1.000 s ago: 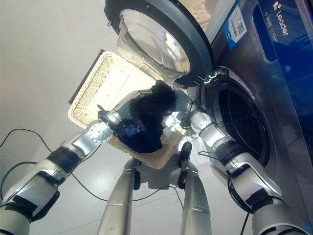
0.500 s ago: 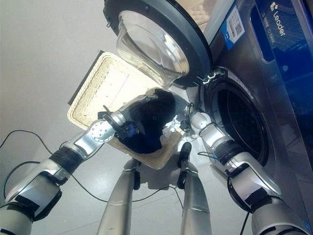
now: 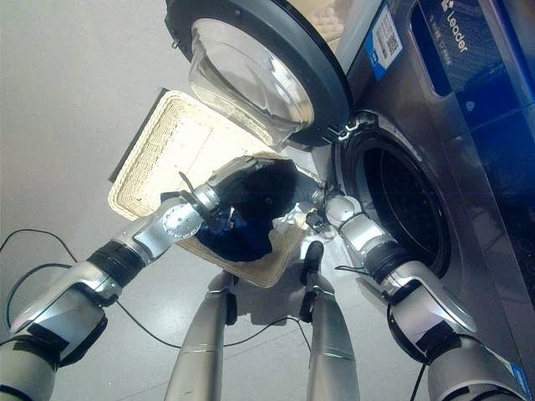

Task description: Put the clothes into the washing machine.

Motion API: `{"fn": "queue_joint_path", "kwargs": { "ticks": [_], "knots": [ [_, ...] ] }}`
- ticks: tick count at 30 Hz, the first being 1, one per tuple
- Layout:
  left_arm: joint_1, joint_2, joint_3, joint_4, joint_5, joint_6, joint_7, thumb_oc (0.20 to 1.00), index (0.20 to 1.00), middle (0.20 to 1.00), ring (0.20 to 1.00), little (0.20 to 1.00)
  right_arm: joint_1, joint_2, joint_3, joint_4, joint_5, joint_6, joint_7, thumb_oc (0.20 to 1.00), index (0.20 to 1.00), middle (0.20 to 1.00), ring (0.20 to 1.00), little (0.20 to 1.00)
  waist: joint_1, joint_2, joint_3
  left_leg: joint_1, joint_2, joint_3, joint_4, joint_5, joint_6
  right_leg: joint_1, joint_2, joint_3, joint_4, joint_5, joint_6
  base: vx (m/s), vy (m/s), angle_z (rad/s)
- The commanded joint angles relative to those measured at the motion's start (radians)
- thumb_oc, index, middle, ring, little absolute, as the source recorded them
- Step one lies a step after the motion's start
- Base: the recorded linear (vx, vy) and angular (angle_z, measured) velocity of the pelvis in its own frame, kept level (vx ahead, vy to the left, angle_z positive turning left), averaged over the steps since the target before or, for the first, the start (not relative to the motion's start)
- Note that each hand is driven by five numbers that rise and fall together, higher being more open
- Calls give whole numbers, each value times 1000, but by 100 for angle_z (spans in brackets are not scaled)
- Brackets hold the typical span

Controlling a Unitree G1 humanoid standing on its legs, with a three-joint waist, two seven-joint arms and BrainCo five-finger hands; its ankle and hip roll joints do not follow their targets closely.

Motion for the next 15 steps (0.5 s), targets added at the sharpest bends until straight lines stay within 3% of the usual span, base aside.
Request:
{"fn": "queue_joint_path", "kwargs": {
  "ticks": [1, 9, 10, 11, 15],
  "knots": [
    [-114, -124, 40, -13, 11, -50, 73, 200, 200, 200, 200, 200, -7, 78, -23, -55, 117, -110, 6, 200, 200, 200, 200, 200, -15, 46, -24, 7, -60, 35, -81, 3, 3, -1, 13, -44, 49, -46, 102, -15, 0, -5],
    [-106, -145, 37, -14, 42, -12, 123, 200, 200, 200, 200, 200, 6, 104, -57, -77, 205, -164, -31, 200, 200, 200, 200, 200, -32, 62, -24, -21, -70, 40, -92, 7, 3, -28, 19, -34, 12, -25, 105, -12, 22, -8],
    [-99, -152, 39, -13, 56, 3, 135, 718, 718, 718, 718, 718, 14, 111, -67, -81, 234, -179, -45, 200, 200, 200, 200, 200, -37, 65, -24, -21, -72, 44, -94, 3, 1, -27, 21, -31, 6, -27, 107, -10, 48, -16],
    [-98, -154, 38, -9, 66, 6, 145, 1000, 1000, 1000, 1000, 1000, 15, 116, -74, -79, 250, -190, -56, 200, 200, 200, 200, 200, -39, 68, -24, -21, -73, 46, -98, 4, 1, -28, 22, -30, 0, -26, 107, -10, 48, -16],
    [-95, -159, 35, -2, 88, 18, 171, 1000, 1000, 1000, 1000, 1000, 26, 130, -97, -64, 305, -233, -98, 200, 200, 200, 200, 200, -47, 74, -24, -30, -72, 51, -106, 11, 0, -36, 29, -22, -12, -19, 105, -15, 66, -11]
  ]
}}
